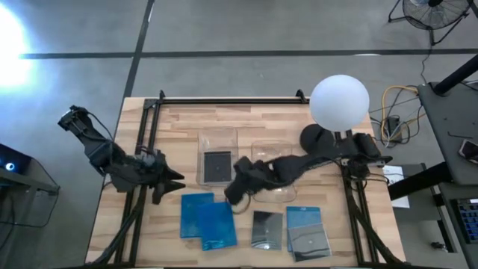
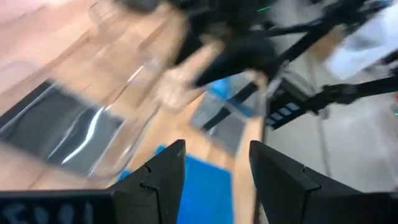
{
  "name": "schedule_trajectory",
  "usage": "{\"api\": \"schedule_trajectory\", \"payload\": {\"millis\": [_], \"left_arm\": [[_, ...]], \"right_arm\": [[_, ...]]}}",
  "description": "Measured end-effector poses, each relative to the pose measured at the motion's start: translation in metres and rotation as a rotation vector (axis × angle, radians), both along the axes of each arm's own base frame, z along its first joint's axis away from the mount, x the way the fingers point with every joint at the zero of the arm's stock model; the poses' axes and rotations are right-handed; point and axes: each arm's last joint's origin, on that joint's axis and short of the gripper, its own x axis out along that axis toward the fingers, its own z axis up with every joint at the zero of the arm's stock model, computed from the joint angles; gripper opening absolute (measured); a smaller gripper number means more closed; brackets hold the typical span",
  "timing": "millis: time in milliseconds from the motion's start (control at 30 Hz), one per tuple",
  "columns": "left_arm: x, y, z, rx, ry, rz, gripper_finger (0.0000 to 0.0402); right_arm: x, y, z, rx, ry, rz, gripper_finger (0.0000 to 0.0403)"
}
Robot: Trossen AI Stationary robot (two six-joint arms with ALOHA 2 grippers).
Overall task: Pick & place jewel cases by type
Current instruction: Put the middle blue cd case into the right transparent bin
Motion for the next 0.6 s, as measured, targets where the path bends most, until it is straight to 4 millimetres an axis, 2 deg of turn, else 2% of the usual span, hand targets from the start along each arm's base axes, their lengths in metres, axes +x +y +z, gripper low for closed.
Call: {"api": "schedule_trajectory", "payload": {"millis": [133,267,433,600], "left_arm": [[0.003,-0.004,-0.014,-0.04,0.089,0.041,0.0161],[0.011,-0.013,-0.033,-0.081,0.201,0.011,0.0161],[0.019,-0.028,-0.062,-0.144,0.371,-0.005,0.0161],[0.026,-0.049,-0.074,-0.153,0.411,-0.036,0.0161]], "right_arm": [[-0.008,0.028,-0.003,0.017,0.025,0.073,0.0232],[-0.014,0.051,-0.011,0.059,0.059,0.162,0.0229],[-0.015,0.065,-0.037,0.081,0.147,0.223,0.0228],[-0.014,0.076,-0.054,0.134,0.204,0.3,0.0228]]}}
